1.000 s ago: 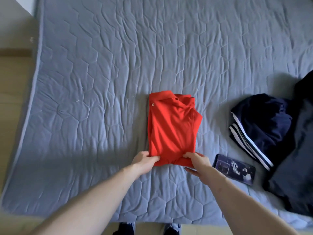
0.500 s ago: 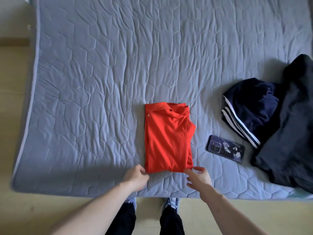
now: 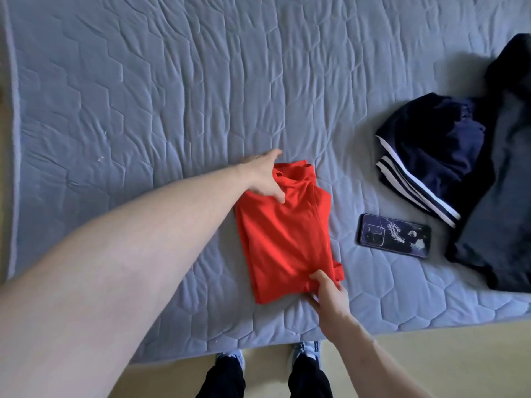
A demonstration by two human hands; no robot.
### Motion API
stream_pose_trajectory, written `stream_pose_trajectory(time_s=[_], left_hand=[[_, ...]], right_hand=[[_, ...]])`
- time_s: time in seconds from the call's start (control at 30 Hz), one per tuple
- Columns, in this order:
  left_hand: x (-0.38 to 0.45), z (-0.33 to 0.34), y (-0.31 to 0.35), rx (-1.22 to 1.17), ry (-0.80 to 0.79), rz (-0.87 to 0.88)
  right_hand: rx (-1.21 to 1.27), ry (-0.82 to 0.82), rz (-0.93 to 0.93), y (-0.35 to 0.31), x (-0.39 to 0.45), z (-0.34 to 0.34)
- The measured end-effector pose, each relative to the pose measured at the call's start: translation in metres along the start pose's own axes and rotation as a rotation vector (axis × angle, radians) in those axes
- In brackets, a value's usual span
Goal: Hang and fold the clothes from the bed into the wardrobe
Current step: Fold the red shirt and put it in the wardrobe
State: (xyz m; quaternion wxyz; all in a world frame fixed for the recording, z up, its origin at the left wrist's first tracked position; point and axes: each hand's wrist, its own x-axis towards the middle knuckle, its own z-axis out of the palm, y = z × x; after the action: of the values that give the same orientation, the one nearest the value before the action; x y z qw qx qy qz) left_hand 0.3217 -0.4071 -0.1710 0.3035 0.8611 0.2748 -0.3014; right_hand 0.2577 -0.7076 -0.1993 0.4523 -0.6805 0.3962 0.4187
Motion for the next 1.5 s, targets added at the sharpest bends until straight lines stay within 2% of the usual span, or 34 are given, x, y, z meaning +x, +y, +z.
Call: stream_pose_trajectory(time_s=[0.07, 0.17, 0.33, 0.47, 0.63, 0.87, 1.03, 1.2, 1.4, 1.5], left_hand=[[0.012, 0.003, 0.003, -0.024, -0.114, -0.063], [0.014, 0.005, -0.002, -0.116, -0.175, -0.162], [-0.003, 0.031, -0.021, -0.579, -0.257, -0.253], [-0.032, 0.06, -0.038, -0.928, -0.203, -0.313], [-0.091, 0.065, -0.062, -1.128, -0.116, -0.319], [-0.232, 0.008, -0.051, -1.39, 0.013, -0.268], [-0.358, -0.055, -0.03, -1.339, 0.165, -0.279], [-0.492, -0.097, -0.024, -1.22, 0.432, -0.329], [-0.617, -0.113, -0.047, -1.358, 0.724, -0.459], [-0.672, -0.124, -0.077, -1.458, 0.834, -0.476]], right_hand=[[0.175, 0.005, 0.021, -0.008, 0.008, -0.003], [0.314, 0.009, 0.037, -0.021, 0.016, -0.011], [0.303, -0.133, -0.017, -0.027, 0.021, -0.016], [0.25, -0.073, -0.105, -0.025, 0.02, -0.016], [0.092, -0.078, -0.229, -0.039, -0.014, -0.021], [-0.164, -0.219, -0.331, -0.096, -0.13, -0.041], [-0.335, -0.353, -0.394, -0.131, -0.24, -0.046], [-0.487, -0.521, -0.412, -0.142, -0.346, -0.03], [-0.726, -0.667, -0.5, -0.13, -0.452, 0.028], [-0.843, -0.752, -0.58, -0.121, -0.51, 0.081]])
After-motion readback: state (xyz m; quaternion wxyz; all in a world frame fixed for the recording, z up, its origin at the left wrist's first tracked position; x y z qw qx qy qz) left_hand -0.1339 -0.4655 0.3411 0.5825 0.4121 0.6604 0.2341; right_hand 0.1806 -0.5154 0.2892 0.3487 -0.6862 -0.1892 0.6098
